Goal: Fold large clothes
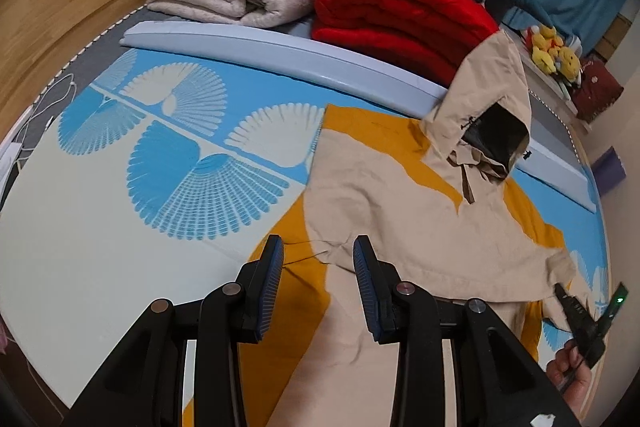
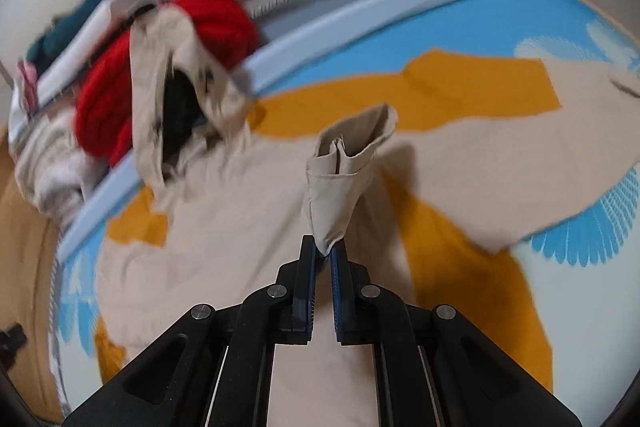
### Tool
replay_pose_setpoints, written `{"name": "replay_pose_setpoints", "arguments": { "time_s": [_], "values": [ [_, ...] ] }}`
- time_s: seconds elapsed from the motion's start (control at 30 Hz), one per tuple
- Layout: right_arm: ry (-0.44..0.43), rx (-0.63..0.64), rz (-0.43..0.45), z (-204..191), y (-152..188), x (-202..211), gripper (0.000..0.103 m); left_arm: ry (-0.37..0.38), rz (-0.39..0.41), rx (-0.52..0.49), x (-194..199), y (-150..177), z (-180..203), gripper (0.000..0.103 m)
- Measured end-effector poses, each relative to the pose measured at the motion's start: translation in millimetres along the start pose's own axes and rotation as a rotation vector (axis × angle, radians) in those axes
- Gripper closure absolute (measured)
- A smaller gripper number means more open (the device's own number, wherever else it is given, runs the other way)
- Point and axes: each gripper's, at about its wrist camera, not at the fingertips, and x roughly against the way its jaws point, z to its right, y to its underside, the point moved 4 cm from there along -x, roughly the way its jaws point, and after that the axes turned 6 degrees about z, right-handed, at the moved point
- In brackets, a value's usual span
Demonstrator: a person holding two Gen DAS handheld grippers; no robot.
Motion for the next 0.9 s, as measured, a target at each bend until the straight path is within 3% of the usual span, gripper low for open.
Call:
{"name": "replay_pose_setpoints", "arguments": {
  "time_s": [0.07,0.13,0.2,0.23,0.37,0.47,0.57,0.6,0.63,0.7,0.8,0.9],
  "values": [
    [-0.009,0.002,0.035,7,-8,3,0.094,0.0,-0.004,-0.011,-4,0,6,0.07],
    [0.006,-0.034,0.014,15,-6,-2,0.077,0.003,-0.013,-0.015,-9,1,12,0.07],
    [0.09,-0.093,-0.022,37,-3,-8,0.062,0.012,-0.022,-0.025,-13,4,20,0.07],
    [0.105,-0.141,-0.039,46,-2,-12,0.06,0.015,-0.025,-0.033,-14,5,25,0.07],
    [0.091,-0.255,-0.093,70,2,-31,0.06,0.018,-0.034,-0.06,-19,10,37,0.07],
    [0.033,-0.296,-0.173,76,9,-55,0.06,0.016,-0.04,-0.077,-21,13,43,0.07],
    [0.02,-0.266,-0.217,75,15,-71,0.061,0.012,-0.043,-0.097,-22,17,49,0.07],
    [0.034,-0.245,-0.222,76,17,-74,0.07,0.011,-0.045,-0.108,-23,19,52,0.07],
    [0.038,-0.237,-0.216,76,17,-75,0.09,0.011,-0.047,-0.114,-23,21,53,0.07],
    [0.051,-0.222,-0.178,75,14,-69,0.095,0.018,-0.052,-0.129,-24,25,61,0.07],
    [0.083,-0.173,-0.1,66,4,-55,0.095,0.039,-0.053,-0.147,-24,28,73,0.07],
    [0.128,-0.131,-0.089,63,3,-54,0.091,0.06,-0.063,-0.168,-25,34,86,0.07]
  ]
}}
